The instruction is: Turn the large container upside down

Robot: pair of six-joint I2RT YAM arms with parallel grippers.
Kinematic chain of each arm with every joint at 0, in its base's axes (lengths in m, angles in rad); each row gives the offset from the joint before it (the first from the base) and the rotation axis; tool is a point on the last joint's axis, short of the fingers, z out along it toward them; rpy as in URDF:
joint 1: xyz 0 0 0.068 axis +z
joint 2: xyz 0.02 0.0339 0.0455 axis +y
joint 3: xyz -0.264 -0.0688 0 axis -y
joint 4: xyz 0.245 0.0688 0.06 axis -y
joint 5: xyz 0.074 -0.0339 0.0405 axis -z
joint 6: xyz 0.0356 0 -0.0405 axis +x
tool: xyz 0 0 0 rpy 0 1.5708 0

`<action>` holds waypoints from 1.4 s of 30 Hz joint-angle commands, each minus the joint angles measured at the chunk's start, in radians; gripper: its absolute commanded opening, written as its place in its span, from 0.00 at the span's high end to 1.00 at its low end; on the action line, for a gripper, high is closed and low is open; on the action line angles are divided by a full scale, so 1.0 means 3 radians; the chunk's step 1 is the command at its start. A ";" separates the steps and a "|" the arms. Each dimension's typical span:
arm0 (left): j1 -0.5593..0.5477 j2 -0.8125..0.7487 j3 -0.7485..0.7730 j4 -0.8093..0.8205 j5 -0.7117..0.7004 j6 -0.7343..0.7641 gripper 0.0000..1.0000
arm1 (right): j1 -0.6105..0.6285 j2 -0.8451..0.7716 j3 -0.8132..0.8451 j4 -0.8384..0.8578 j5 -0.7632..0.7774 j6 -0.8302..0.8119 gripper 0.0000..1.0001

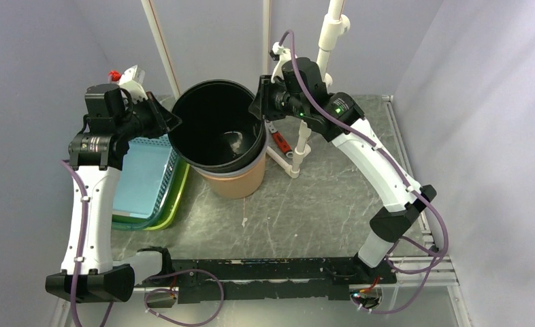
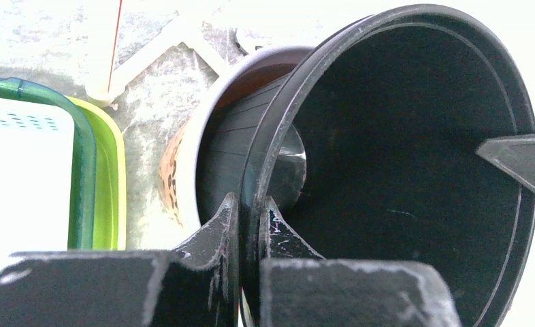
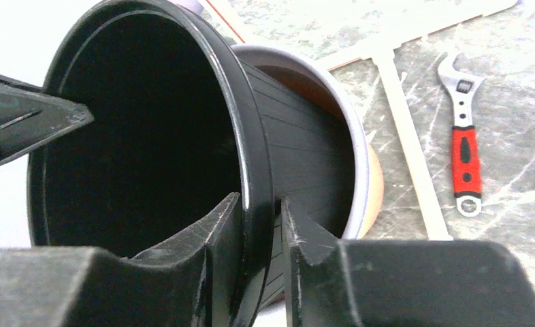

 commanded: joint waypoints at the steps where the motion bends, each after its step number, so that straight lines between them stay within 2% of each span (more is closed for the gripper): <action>1: -0.0007 -0.0089 0.0093 0.0621 0.0206 -0.0158 0.97 | 0.0017 0.0017 0.0250 -0.0063 0.0003 -0.0048 0.78; 3: -0.0007 -0.0076 0.0121 0.0613 0.0193 -0.0164 0.93 | 0.0014 0.0022 0.0311 -0.0082 0.0151 -0.0070 0.90; 5: -0.0009 -0.0083 0.0132 0.0602 0.0179 -0.0155 0.73 | 0.0014 0.0013 0.0327 -0.0047 0.0231 -0.0086 0.99; 7: -0.0010 -0.0134 0.0114 0.0590 0.0137 -0.0142 0.47 | 0.0022 -0.0006 0.0344 -0.0036 0.0355 -0.0073 1.00; 8: -0.0011 -0.0186 0.0082 0.0574 0.0091 -0.0132 0.38 | 0.0022 -0.0019 0.0341 -0.0051 0.0461 -0.0065 1.00; 11: -0.0006 -0.0435 -0.0105 0.0507 -0.0207 -0.0134 0.15 | 0.0013 -0.0105 0.0224 0.0024 0.0665 -0.0061 1.00; 13: -0.0010 -0.0633 -0.0234 0.0468 -0.0497 -0.0175 0.07 | 0.0016 -0.0159 0.0169 0.0109 0.0706 -0.0043 1.00; 17: -0.0010 -0.1055 -0.0494 0.0368 -0.1255 -0.0461 0.06 | 0.0017 -0.0235 0.0128 0.0268 0.0743 0.0023 1.00; 22: -0.0010 -0.1343 -0.0846 0.0285 -0.1646 -0.0882 0.06 | 0.0013 -0.0388 0.0040 0.0539 0.0622 0.0097 1.00; 27: -0.0011 -0.1014 -0.0768 -0.0138 -0.1643 -0.0996 0.06 | 0.0014 -0.0598 -0.0068 0.0697 0.0546 0.0159 1.00; 33: -0.0007 -0.0924 -0.0992 0.0299 -0.1161 -0.1021 0.06 | 0.0016 -0.0906 -0.0466 0.0963 0.0498 0.0221 1.00; 42: -0.0009 -0.0537 -0.1041 0.0206 -0.0898 -0.1009 0.09 | 0.0017 -0.1359 -0.0890 0.1303 0.0354 0.0251 1.00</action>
